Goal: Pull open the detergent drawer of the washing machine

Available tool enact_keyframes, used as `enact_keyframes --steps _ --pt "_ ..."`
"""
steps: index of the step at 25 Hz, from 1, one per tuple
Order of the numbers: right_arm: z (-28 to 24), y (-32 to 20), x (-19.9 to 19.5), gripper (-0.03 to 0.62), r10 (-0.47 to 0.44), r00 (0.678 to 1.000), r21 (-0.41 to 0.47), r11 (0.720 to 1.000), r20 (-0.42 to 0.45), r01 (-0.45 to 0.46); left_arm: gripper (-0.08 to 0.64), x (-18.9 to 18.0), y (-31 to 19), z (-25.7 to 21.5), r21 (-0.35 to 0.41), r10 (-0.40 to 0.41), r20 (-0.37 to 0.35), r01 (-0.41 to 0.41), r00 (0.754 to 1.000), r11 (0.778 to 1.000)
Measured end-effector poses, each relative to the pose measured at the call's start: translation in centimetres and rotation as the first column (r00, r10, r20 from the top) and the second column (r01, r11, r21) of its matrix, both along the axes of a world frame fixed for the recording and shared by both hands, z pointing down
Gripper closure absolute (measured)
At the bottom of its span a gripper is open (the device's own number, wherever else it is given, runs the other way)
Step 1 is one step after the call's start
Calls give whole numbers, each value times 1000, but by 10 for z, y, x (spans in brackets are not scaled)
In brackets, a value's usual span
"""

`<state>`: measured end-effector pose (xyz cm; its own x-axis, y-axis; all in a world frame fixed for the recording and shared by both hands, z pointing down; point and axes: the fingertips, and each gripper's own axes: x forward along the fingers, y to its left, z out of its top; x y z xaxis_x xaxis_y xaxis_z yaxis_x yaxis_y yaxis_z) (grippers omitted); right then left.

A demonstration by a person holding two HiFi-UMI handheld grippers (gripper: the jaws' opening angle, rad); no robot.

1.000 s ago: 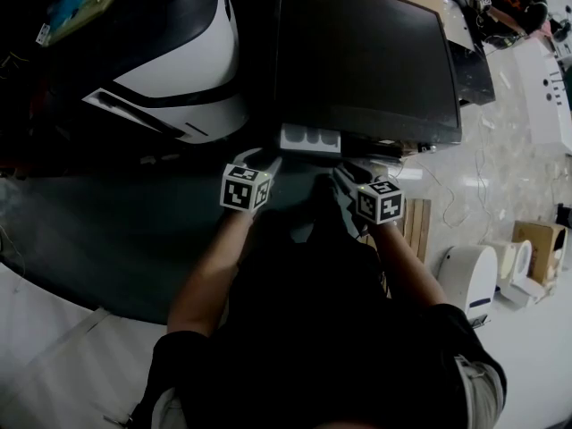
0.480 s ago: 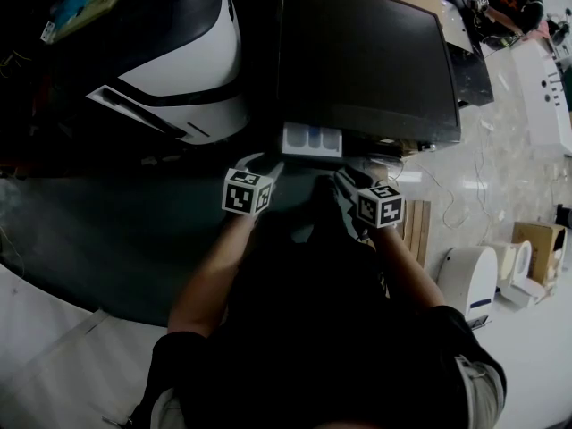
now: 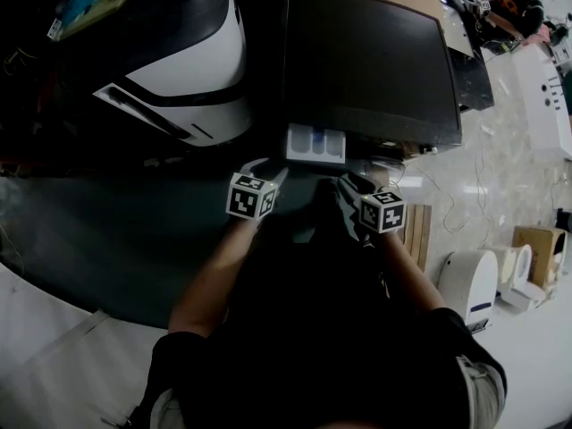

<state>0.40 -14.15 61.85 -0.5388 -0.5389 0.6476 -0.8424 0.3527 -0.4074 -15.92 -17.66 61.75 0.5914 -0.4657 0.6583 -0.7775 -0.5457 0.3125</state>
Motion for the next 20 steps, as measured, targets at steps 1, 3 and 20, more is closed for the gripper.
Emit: enact_keyframes --steps 1,3,20 --pt "-1 1 -1 449 2 1000 0 1000 3 -2 407 -1 1 0 -1 0 -2 0 1000 1000" --pt "-4 3 -4 449 7 1000 -8 1000 10 -7 408 -1 3 1 -4 3 -2 -3 1000 1000" --pt "-3 89 -117 589 -438 895 -1 898 81 440 481 -11 12 -5 -9 -13 -30 13 999 1000"
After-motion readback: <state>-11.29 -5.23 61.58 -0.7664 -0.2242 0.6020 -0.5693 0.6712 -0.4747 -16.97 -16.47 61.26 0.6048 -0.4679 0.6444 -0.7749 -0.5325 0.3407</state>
